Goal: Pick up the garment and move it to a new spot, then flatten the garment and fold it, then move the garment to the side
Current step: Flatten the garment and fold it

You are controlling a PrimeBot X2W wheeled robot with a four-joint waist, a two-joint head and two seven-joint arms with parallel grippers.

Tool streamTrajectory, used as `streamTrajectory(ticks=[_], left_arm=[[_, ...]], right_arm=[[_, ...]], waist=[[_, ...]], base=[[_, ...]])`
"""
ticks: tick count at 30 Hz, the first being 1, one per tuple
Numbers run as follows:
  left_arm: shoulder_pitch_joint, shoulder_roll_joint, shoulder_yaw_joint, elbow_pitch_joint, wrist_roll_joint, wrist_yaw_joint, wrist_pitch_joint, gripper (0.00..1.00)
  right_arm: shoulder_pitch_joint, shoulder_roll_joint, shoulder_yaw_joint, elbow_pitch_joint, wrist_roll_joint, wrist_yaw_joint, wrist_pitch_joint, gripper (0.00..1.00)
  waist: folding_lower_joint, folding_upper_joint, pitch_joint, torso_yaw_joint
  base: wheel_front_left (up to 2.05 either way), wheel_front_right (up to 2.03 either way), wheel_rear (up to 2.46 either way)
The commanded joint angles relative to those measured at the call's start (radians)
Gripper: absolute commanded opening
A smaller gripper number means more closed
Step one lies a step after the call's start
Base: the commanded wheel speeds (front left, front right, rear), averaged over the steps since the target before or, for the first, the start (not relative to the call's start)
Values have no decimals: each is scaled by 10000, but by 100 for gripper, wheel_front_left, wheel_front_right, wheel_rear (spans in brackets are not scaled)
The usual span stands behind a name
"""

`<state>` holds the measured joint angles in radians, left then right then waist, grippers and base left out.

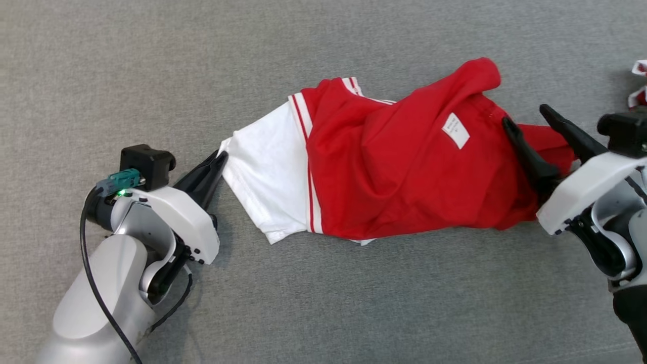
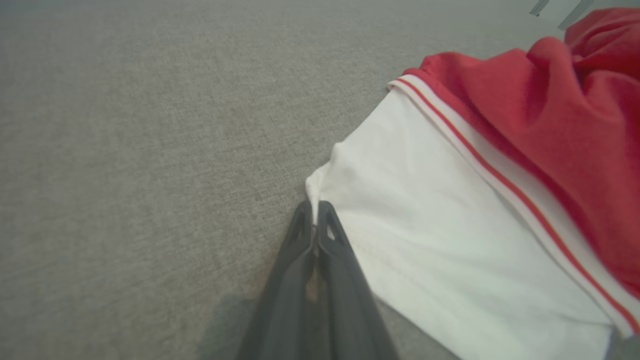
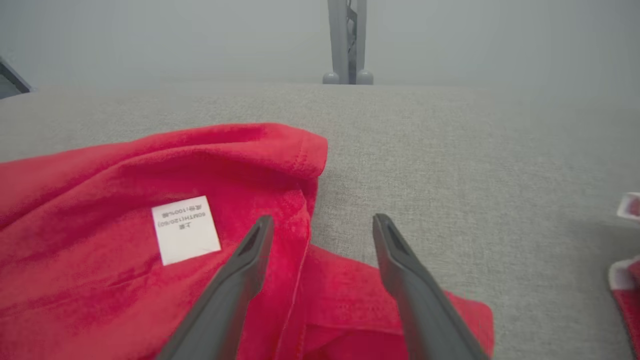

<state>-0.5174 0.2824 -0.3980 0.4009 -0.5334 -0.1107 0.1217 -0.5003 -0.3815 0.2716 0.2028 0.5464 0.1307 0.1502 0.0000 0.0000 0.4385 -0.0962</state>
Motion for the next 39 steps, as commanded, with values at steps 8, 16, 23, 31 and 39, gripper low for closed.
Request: streamTrajectory(ticks=[8,16,23,31,39], left_arm=[[-311,-75,-249,180,79,-75,-603,0],[-392,6,10,-229,-64,-51,-1337,0],[-423,284,752,-1928,-396,233,-1924,0],[-820,551,1882,-4999,-1192,659,-1781,0],[-2284,891,2505,-7172,-1174,1326,-1015,0]], right_arm=[[-926,-842,1405,744,1170,-1,-56,0],[-690,-1355,1284,16,2519,1,-861,0],[-387,-1731,544,-1487,3913,1,-2104,0],[-468,-2212,-380,-2905,4830,1,-3083,0],[-944,-2138,-1561,-3562,5222,1,-2895,0]], waist=[[0,0,167,404],[0,0,-67,399],[0,0,-758,399],[0,0,-1755,518],[0,0,-2407,629]], base=[[0,0,0],[0,0,0],[0,0,0],[0,0,0],[0,0,0]])
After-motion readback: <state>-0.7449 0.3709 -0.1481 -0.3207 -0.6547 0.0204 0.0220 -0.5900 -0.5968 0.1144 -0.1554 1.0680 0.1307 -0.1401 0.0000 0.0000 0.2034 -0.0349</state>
